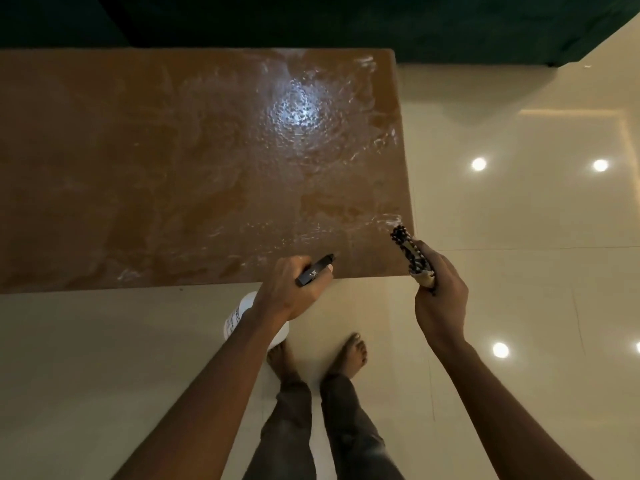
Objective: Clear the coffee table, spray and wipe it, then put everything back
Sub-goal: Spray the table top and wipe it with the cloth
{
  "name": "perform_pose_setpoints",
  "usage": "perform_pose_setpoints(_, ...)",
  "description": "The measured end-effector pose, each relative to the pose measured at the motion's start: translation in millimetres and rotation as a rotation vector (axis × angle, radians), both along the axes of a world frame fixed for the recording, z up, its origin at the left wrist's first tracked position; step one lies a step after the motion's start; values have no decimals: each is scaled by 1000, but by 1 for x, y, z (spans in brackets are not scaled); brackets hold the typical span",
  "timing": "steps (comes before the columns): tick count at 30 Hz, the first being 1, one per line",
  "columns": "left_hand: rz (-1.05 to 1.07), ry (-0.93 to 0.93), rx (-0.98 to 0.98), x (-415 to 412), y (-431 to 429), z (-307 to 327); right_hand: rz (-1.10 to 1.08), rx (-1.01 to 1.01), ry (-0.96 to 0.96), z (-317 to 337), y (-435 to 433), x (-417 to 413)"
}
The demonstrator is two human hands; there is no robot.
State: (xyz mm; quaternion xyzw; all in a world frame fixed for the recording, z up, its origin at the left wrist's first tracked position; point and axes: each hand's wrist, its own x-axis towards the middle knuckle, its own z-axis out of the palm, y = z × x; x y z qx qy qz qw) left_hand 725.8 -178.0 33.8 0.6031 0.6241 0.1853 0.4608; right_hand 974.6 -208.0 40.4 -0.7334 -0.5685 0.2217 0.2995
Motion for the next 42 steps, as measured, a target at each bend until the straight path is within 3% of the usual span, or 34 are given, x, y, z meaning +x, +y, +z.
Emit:
perform_pose_setpoints(9,32,-19,5,12,-7,-28,-128,-58,190,-35,-2,19)
perform_pose_setpoints(17,143,-117,39,6,-2,-18,-135,106,116,-29,39,18)
perform_pose_setpoints(19,179,-137,74,5,1,-16,-114,64,76,-39,60,9)
perform_pose_setpoints(21,213,-164,102,2,3,-15,-31,-100,2,-56,78,-8)
perform_pose_setpoints(24,226,-193,115,-2,7,-15,289,-353,-256,-91,82,-44)
perform_pose_setpoints(30,225,-180,99,-10,9,-18,630,-285,-495,-127,3,-59)
perform_pose_setpoints(36,233,-169,54,-17,12,-22,362,-366,-498,-118,34,14)
perform_pose_setpoints(39,234,-170,64,-21,14,-21,184,-403,-421,-118,85,1)
perform_pose_setpoints(42,237,-167,60,-22,18,-21,207,-390,-469,-123,99,-33)
